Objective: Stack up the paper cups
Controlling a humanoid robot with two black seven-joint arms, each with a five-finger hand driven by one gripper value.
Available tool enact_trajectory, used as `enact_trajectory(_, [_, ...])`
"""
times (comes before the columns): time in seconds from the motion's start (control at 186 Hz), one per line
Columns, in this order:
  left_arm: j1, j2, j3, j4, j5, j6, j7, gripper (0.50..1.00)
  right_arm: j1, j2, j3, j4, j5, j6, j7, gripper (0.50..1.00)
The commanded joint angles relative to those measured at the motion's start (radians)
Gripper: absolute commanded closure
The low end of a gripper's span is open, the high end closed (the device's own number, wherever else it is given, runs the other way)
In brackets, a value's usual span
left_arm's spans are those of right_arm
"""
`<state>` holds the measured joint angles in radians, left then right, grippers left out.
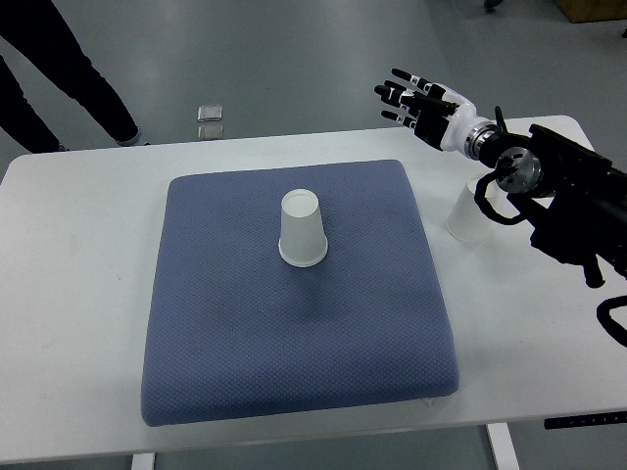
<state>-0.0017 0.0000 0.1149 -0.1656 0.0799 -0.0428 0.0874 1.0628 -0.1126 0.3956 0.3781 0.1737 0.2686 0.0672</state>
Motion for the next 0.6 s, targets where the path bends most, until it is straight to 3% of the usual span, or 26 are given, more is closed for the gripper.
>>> enact_trajectory(0.0, [0.0, 0.0, -0.001, 0.0, 0.0, 0.0, -0.003, 0.5, -0.003, 0.017, 0.0, -0.005, 0.0, 0.0, 0.0, 0.587])
enact_trajectory(0.441, [-0.003, 0.0, 0.005, 0.011, 0.0, 0.007, -0.009, 0.5, 0.0, 0.007, -0.018, -0.011, -0.005, -0.005, 0.0, 0.587])
enact_trajectory(0.592, [-0.003, 0.0, 0.002, 0.009, 0.0, 0.007, -0.009, 0.5, 0.014, -0.004, -0.018, -0.01, -0.111, 0.001, 0.005, 0.587])
